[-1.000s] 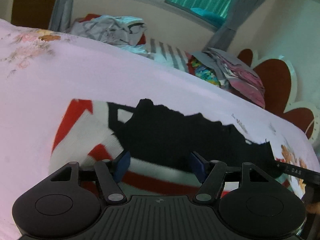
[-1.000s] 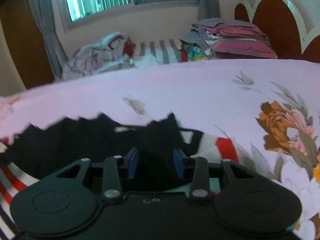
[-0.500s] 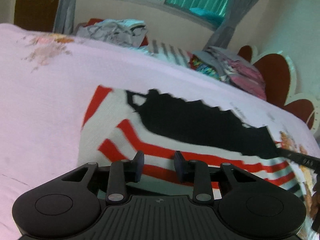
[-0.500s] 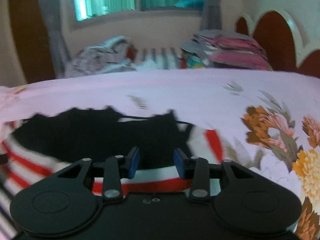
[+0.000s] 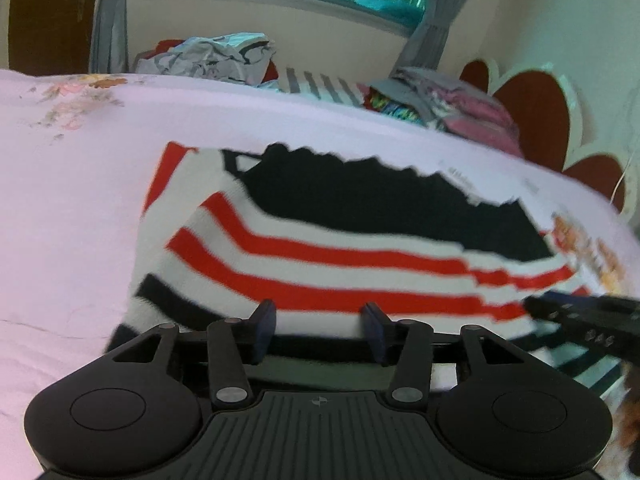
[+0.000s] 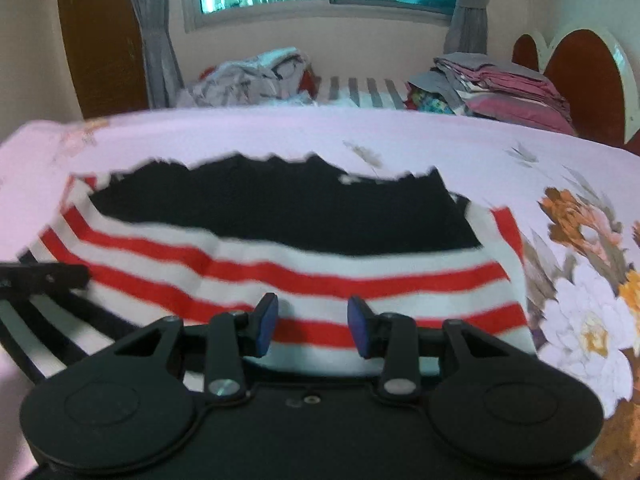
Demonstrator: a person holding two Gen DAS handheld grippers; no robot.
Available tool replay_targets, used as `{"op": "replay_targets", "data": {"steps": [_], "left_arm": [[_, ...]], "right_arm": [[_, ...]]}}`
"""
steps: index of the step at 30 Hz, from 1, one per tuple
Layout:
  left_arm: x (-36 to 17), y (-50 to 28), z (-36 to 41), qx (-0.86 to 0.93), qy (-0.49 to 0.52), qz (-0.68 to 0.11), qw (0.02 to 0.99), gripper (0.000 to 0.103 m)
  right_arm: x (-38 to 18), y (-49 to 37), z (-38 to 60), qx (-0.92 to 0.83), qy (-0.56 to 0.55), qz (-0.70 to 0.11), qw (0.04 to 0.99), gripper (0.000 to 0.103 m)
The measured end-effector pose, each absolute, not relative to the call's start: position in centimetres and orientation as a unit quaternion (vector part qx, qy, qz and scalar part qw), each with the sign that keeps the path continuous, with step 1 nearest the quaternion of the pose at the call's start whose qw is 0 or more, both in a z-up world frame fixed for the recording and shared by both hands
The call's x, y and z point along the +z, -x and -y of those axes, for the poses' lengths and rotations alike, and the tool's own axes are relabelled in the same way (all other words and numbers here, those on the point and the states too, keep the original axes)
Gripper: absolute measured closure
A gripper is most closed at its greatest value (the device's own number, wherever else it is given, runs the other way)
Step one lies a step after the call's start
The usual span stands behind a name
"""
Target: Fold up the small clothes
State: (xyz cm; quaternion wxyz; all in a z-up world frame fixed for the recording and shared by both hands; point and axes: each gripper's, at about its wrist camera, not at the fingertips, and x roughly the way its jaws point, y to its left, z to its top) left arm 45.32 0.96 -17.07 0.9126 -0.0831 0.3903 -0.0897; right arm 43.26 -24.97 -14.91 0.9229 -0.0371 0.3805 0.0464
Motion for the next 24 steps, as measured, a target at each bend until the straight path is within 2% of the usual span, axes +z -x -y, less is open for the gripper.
{"op": "replay_targets", "data": {"steps": [4,7,24], "left_arm": [[-17.1,-44.5,-2.0,-0.082,0.082,-0.392,0.913,0.055],[-17.1,-44.1,-2.4,-0.079,0.081,-0.393,0.913,0.055],[-16.5,-42.4,-3.1,-0.07,0.098,-0.393,0.912,0.055]], "right_arm": [[-15.2,-41.9,26.8,0.017,0.059,-0.377,0.924,0.062],[-15.3,-41.0,28.8,0.004,0.035,-0.379,0.925,0.059],[-14.6,-38.3,29.4,-0.014,0.008,-0.392,0.92,0.059]]}}
